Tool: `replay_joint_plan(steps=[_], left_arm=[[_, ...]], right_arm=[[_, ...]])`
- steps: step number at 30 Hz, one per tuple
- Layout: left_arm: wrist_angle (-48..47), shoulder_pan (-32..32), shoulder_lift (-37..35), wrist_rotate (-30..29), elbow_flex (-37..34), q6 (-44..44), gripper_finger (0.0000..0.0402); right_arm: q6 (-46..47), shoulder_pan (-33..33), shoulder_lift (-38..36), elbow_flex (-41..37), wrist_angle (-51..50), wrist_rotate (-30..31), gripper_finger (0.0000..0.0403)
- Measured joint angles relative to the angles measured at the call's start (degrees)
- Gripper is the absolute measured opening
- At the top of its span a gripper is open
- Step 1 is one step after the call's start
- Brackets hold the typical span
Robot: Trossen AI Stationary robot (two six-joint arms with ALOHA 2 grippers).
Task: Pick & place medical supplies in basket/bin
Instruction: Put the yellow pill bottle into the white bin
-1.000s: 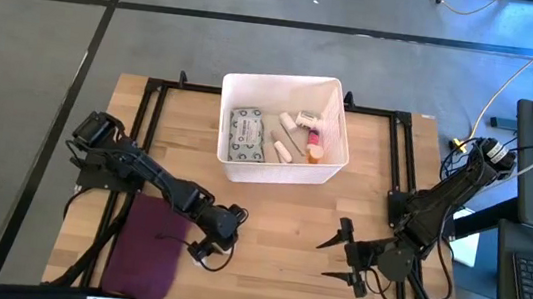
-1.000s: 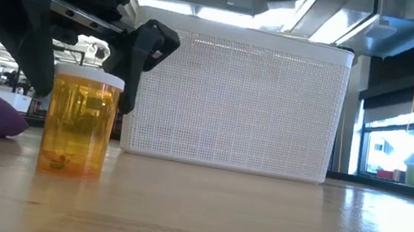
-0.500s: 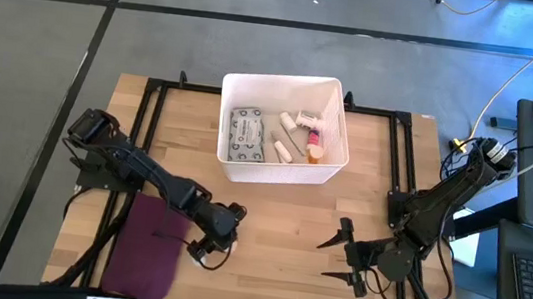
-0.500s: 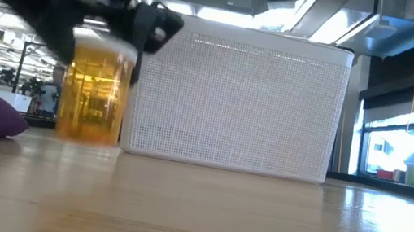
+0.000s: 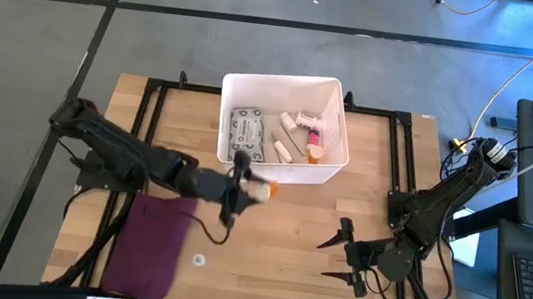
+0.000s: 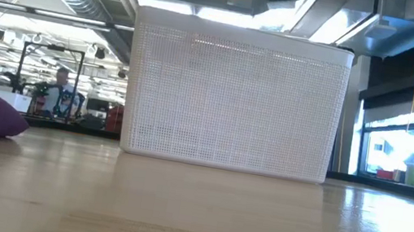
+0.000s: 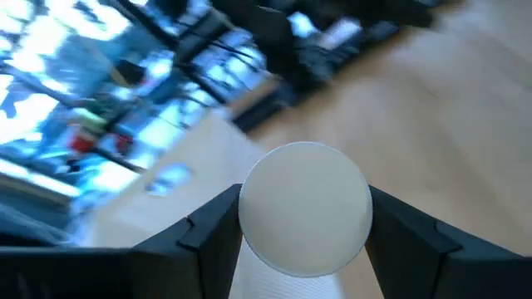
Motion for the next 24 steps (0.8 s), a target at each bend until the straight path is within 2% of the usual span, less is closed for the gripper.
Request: replay_joint_plan(steps=[3, 7, 16, 24], left_arm=[[2.1, 3.1, -0.5, -0.1, 1.9, 2.2, 0.0213], [2.2, 8.7, -0.5, 3.8, 4.0, 2.1, 0.0213], [8.9, 24.8, 0.9, 22.0, 4.3, -2.3, 0.0213], [19.8, 35.7, 9.5, 36.2, 4.3, -7.0, 0.0213]], right_arm=[[1.0, 0.0, 0.0, 0.0, -0.2, 0.0, 0.0304], [1.0, 0.0, 0.0, 0.0, -0.6, 0.0, 0.0304], [0.9, 0.0, 0.0, 0.0, -1.0, 0.0, 0.0304], [0.8, 0.0, 0.0, 0.0, -1.9, 0.0, 0.0304]])
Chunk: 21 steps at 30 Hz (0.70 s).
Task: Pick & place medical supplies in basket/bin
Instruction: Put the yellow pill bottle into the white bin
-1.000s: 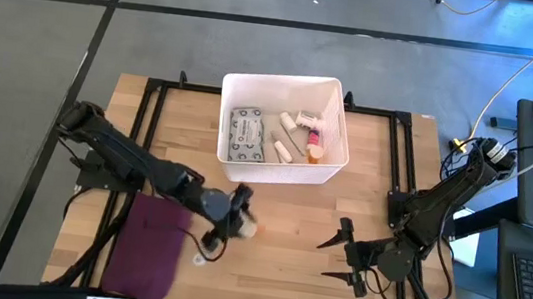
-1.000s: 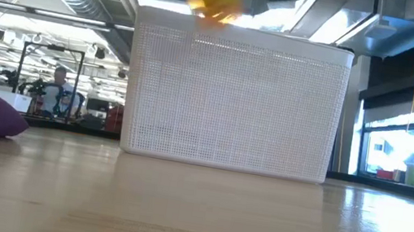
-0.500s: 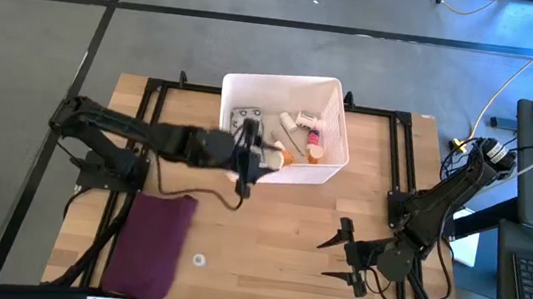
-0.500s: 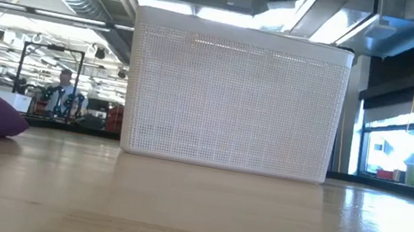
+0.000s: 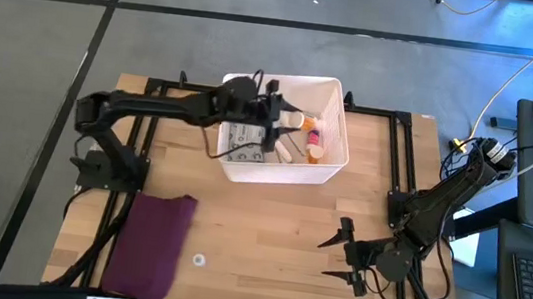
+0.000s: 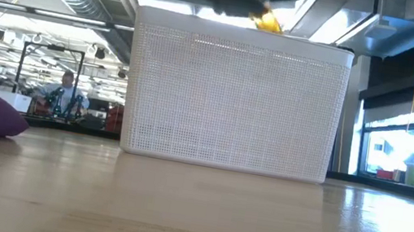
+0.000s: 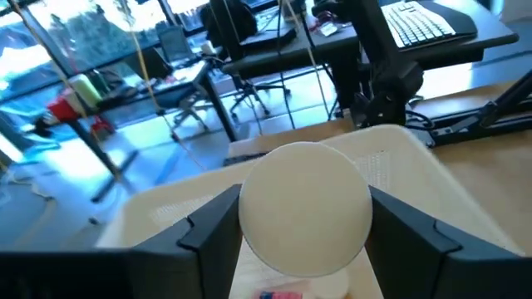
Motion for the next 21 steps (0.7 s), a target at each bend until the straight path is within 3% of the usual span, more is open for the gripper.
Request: replay_joint_plan(steps=[5, 15, 21], left_arm=[[5.1, 3.0, 7.2, 5.3, 0.0, -2.4, 0.0213], [5.7, 4.1, 22.2, 5.2, 7.5, -2.6, 0.0213], [0.4, 4.1, 27.4, 5.0, 11.1, -2.1, 0.0213]], right_arm=[[-0.1, 0.0, 0.0, 0.0, -0.3, 0.0, 0.0304], [0.1, 0.0, 0.0, 0.0, -1.6, 0.0, 0.0304], [0.2, 0.0, 0.0, 0.0, -1.7, 0.0, 0.0304]])
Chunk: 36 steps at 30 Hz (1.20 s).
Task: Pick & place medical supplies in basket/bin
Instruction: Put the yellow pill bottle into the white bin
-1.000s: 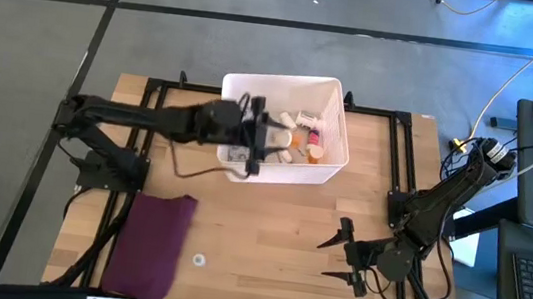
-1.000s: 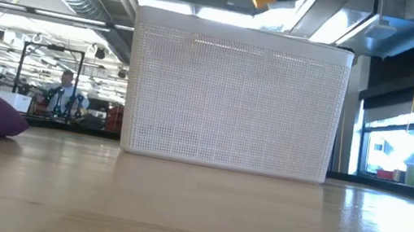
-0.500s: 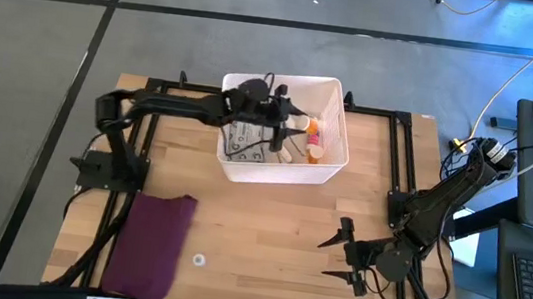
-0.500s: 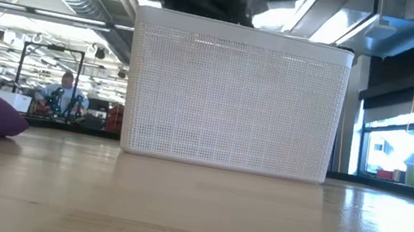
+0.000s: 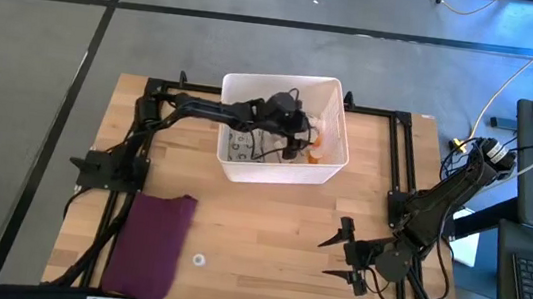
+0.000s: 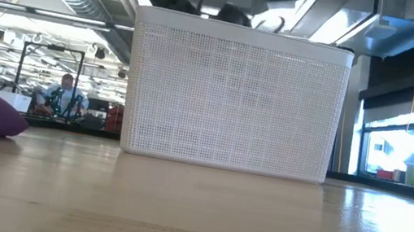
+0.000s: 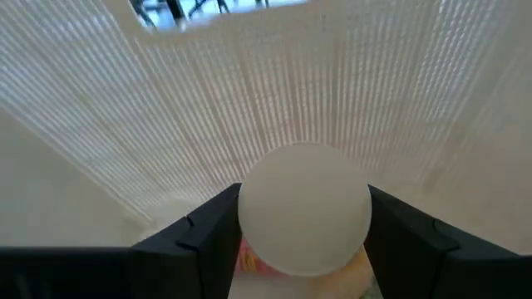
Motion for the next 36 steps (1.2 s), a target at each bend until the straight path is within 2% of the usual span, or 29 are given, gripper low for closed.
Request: replay_joint_plan(steps=[11, 36], left_arm=[[-3.4, 0.3, 3.2, -0.3, 0.1, 0.6, 0.0213], [-3.7, 0.2, 3.4, -0.5, 0.1, 0.2, 0.0226]], right_arm=[[0.1, 0.0, 0.0, 0.0, -0.4, 0.0, 0.0304], [0.0, 0.0, 0.0, 0.0, -0.4, 0.0, 0.0304]])
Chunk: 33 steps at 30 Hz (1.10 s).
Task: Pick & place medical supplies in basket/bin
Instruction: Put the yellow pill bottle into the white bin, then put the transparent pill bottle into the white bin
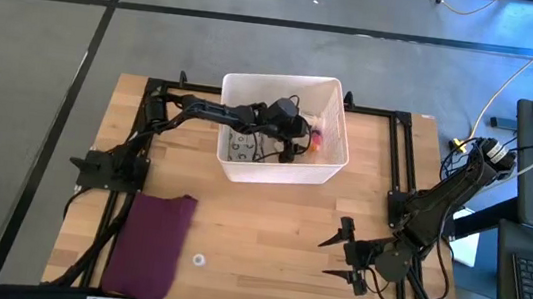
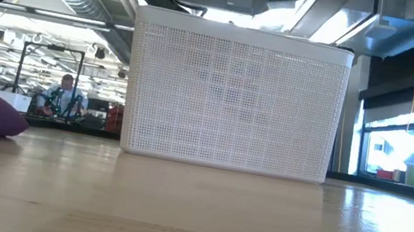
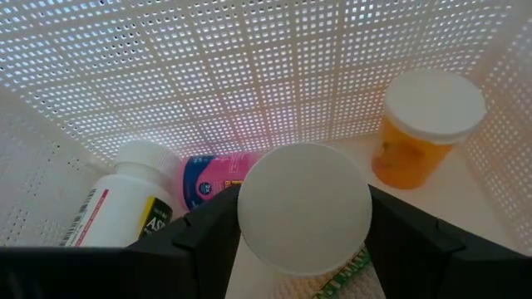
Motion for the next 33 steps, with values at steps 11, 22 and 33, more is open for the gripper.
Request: replay_joint_plan(steps=[11, 22, 33], left_arm=[[-2.7, -0.5, 0.0, -5.4, 0.0, 1.5, 0.0227], [-2.5, -1.3, 0.0, -5.9, 0.0, 1.5, 0.0284], [-3.9, -1.4, -7.5, -8.4, -0.1, 1.5, 0.0302]], right_arm=[[0.0, 0.0, 0.0, 0.0, -0.2, 0.0, 0.0304], [0.0, 0.0, 0.0, 0.0, -0.2, 0.0, 0.0304], [0.0, 0.0, 0.0, 0.0, -0.2, 0.0, 0.0304]])
